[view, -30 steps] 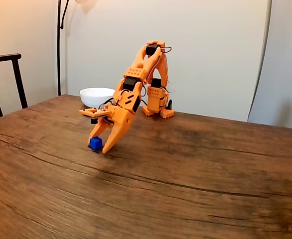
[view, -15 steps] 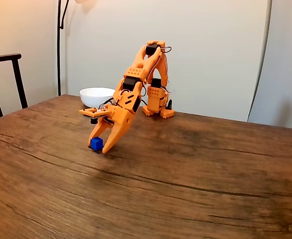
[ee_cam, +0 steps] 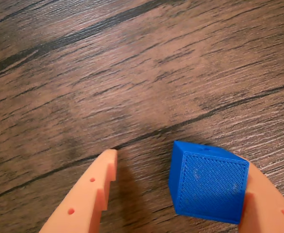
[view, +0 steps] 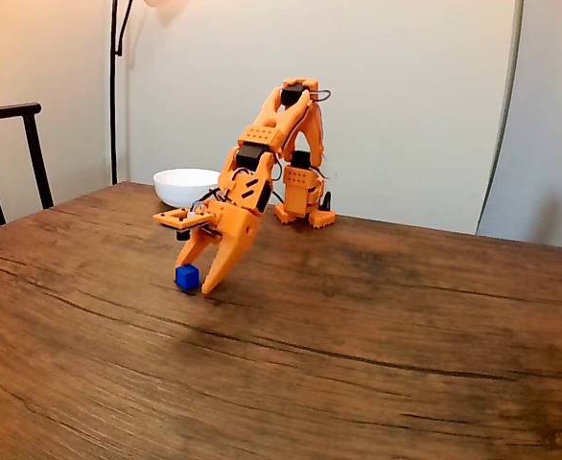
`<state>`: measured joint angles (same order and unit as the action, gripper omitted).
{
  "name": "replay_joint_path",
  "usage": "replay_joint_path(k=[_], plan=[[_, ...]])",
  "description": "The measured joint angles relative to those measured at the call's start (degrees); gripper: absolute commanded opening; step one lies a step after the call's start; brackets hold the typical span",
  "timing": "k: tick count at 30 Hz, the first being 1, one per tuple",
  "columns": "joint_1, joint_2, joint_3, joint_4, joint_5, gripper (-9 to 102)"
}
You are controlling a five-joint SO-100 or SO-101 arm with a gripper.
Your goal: Grasp the cube and drop it in the bowl
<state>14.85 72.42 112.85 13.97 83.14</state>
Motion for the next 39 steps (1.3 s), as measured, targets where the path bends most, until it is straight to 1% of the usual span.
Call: replay_joint_path(k=[5,9,23,29,32,36,39], plan=[[0.1,0.0,0.0,0.2,-0.1,13],[0.1,0.0,0.0,0.2,-0.1,8],[0.1,0.0,-0.4,0.3,-0.1,7],[0.0,1.5,-2.3,2.0,1.8,7],[1.1,4.4,-2.2,6.7,2.7,7],[2.6,11.6,-2.2,17.1,4.9,7],[3.8,17.8,-2.2,23.2,7.1,7]])
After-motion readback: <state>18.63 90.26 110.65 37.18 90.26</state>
